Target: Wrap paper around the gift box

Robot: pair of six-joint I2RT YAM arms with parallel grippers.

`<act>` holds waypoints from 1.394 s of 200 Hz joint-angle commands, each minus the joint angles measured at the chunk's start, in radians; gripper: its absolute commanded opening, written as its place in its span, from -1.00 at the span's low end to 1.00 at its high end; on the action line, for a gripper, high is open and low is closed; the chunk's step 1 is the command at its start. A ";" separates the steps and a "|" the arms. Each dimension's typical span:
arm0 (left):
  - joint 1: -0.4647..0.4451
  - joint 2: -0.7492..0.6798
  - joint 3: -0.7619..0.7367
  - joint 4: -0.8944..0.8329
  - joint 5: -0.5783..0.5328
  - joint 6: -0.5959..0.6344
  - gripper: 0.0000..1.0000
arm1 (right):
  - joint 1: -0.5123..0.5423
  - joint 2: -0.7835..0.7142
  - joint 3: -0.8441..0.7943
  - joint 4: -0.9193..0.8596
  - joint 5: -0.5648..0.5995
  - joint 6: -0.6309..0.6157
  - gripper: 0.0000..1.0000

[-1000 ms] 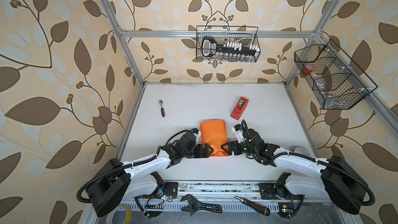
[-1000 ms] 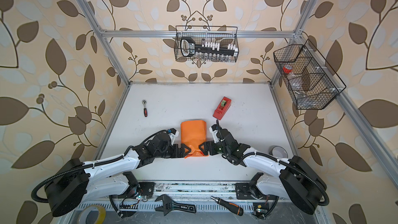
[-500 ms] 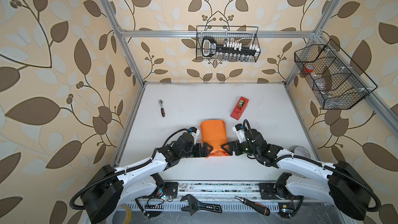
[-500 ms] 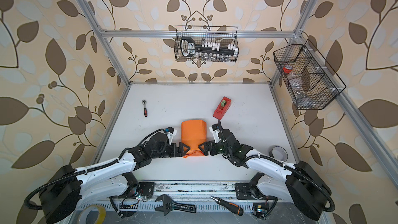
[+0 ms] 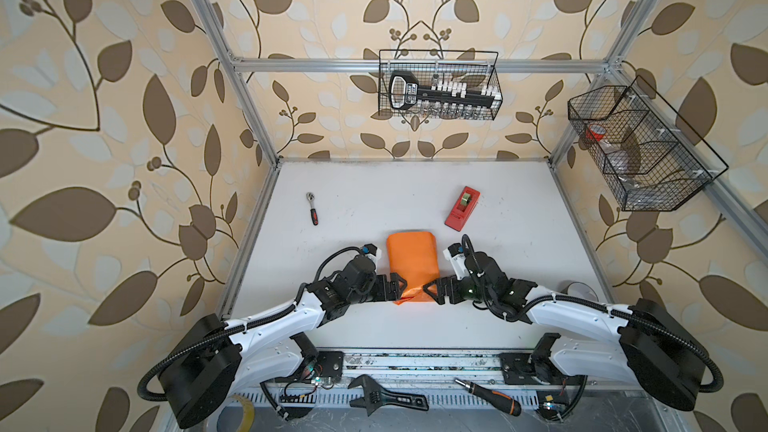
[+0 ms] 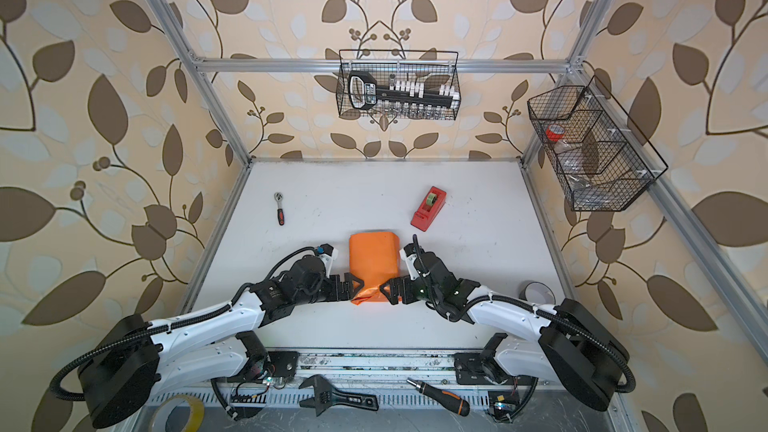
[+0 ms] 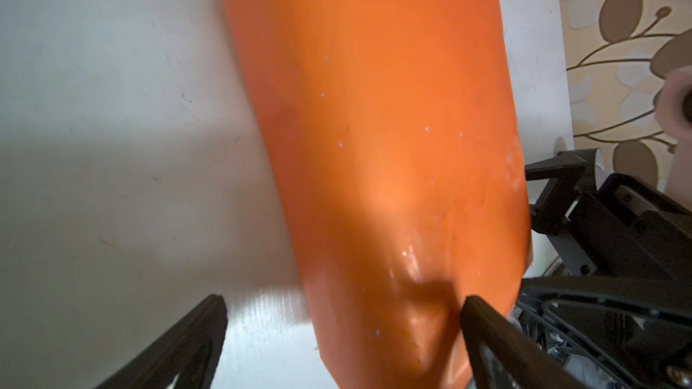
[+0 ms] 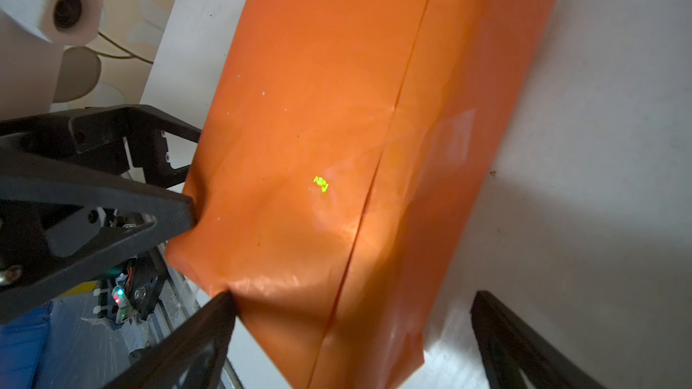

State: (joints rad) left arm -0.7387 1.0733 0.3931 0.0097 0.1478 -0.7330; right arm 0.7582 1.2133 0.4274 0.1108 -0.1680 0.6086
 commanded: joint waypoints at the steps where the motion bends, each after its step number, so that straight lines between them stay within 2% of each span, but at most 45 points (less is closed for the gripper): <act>1: 0.004 0.002 0.041 -0.002 -0.024 0.024 0.98 | 0.004 0.011 0.036 -0.056 0.069 -0.021 0.99; 26: 0.005 -0.007 0.049 -0.014 -0.032 0.031 0.98 | -0.015 0.004 0.036 -0.074 0.038 -0.042 1.00; 47: 0.016 -0.044 0.053 -0.019 -0.026 0.033 0.98 | -0.028 -0.059 0.045 -0.089 -0.021 -0.064 1.00; 75: 0.100 -0.090 0.035 0.018 0.038 -0.009 0.98 | -0.109 -0.104 0.059 -0.090 -0.131 -0.047 1.00; 100: 0.150 -0.041 0.056 0.072 0.104 -0.058 0.96 | -0.166 -0.039 0.104 -0.063 -0.187 -0.012 0.98; 131: 0.175 0.063 0.125 0.110 0.157 -0.084 0.97 | -0.193 0.075 0.173 0.013 -0.188 0.034 0.94; 194: 0.199 0.209 0.197 0.169 0.172 -0.115 0.98 | -0.212 0.297 0.249 0.162 -0.261 0.094 0.81; 279: 0.202 0.325 0.257 0.271 0.244 -0.169 0.91 | -0.212 0.353 0.257 0.233 -0.286 0.139 0.71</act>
State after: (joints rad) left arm -0.5480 1.3914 0.5945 0.2142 0.3588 -0.8833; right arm 0.5446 1.5490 0.6628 0.2943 -0.4248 0.7223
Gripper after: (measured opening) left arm 0.955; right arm 0.862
